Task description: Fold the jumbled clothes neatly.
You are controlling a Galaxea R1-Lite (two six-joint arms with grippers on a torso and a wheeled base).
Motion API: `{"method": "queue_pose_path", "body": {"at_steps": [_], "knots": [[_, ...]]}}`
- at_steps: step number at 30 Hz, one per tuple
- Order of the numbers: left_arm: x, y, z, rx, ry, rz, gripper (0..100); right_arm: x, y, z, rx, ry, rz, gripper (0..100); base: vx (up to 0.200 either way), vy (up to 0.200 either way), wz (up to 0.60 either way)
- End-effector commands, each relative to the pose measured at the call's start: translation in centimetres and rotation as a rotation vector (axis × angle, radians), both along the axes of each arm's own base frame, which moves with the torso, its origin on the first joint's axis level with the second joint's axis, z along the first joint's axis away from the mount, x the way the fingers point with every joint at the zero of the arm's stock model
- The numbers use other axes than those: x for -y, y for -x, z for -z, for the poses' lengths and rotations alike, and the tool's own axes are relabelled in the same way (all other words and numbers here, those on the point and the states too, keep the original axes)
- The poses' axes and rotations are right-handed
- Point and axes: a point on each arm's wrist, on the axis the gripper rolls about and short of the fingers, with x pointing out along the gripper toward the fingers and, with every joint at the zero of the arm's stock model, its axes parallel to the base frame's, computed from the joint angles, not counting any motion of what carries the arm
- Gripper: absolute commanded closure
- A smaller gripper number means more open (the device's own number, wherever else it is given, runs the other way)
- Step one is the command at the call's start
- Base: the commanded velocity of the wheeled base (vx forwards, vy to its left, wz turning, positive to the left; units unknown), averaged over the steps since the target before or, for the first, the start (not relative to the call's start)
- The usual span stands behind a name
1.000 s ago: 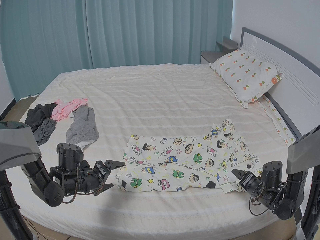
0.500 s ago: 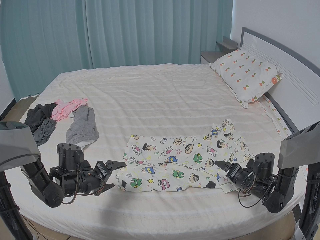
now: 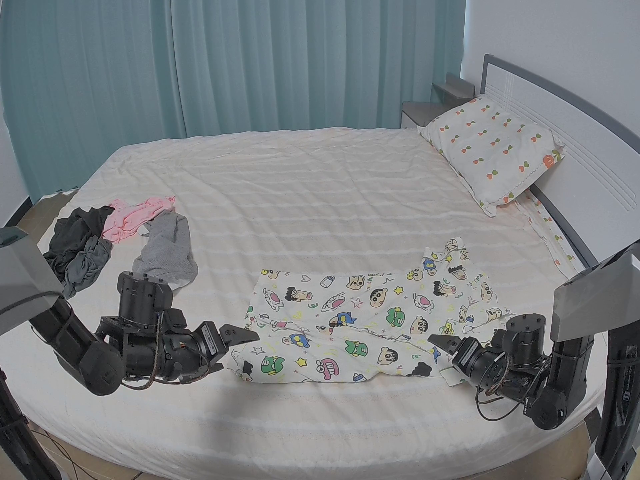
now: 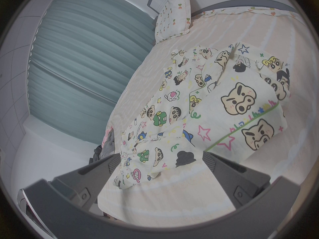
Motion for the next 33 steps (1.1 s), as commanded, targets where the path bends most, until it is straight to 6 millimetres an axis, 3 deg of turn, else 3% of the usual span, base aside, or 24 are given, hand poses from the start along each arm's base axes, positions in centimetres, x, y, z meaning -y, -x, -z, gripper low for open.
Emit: {"method": "queue_pose_path", "body": {"at_steps": [1, 5, 12, 18, 33], "knots": [[-0.3, -3.5, -1.0, 0.059, -0.119, 0.091, 0, -0.1, 0.1, 0.2, -0.004, 0.002, -0.005, 0, 0.0, 0.0, 0.0], [0.0, -4.5, 0.3, 0.047, -0.169, 0.15, 0, 0.0, 0.3, 0.2, -0.011, 0.004, -0.006, 0, 0.0, 0.0, 0.0], [1.0, -7.9, 4.5, 0.008, -0.227, 0.169, 0, -0.4, 0.6, 0.3, -0.018, 0.007, -0.02, 0, 0.0, 0.0, 0.0], [1.5, -9.7, 5.9, 0.019, -0.253, 0.155, 0, -0.4, 0.6, 0.3, -0.02, 0.008, -0.02, 0, 0.0, 0.0, 0.0], [2.4, -11.0, 7.9, 0.057, -0.304, 0.188, 0, -0.3, 0.7, 0.6, -0.027, 0.014, -0.017, 0, 0.0, 0.0, 0.0]]}}
